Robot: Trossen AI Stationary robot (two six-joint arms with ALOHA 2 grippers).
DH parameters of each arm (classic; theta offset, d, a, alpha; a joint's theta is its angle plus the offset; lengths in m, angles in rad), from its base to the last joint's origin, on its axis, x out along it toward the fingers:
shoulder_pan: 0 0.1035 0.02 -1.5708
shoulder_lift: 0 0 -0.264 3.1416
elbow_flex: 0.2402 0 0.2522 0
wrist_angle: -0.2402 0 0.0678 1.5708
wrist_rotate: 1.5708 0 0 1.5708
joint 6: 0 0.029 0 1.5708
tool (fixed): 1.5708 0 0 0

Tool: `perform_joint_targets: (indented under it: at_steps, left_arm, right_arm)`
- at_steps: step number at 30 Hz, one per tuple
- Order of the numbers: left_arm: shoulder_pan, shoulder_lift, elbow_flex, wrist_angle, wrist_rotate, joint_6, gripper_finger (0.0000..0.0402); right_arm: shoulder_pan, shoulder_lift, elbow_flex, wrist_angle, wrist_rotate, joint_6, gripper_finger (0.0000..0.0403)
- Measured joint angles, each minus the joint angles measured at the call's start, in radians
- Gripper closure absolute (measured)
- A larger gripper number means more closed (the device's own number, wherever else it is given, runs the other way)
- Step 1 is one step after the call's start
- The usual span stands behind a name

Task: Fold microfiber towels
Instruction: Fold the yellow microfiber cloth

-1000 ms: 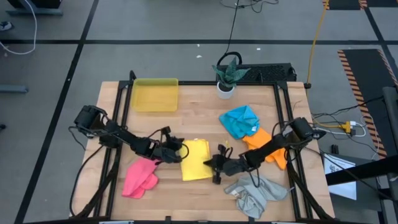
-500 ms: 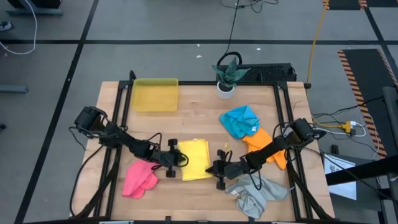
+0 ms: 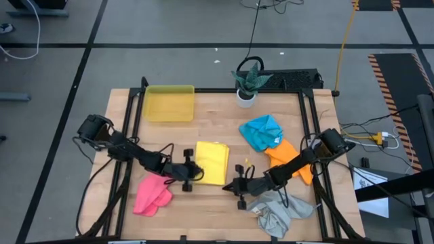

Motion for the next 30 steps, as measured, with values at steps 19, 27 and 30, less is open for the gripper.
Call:
perform_joint_targets:
  at_steps: [19, 27, 30]
  left_arm:
    - [-0.037, 0.063, 0.000, 0.017, 0.157, -0.045, 0.0395]
    - [-0.050, 0.063, 0.000, 0.059, 0.157, -0.043, 0.0390]
    - [-0.061, 0.041, 0.000, 0.030, 0.153, -0.029, 0.0398]
  right_arm:
    - [-0.096, 0.033, 0.011, 0.069, -0.026, -0.036, 0.0403]
    - [-0.102, 0.053, 0.042, -0.010, -0.033, -0.003, 0.0403]
    - [-0.102, 0.056, 0.039, -0.096, -0.053, 0.019, 0.0403]
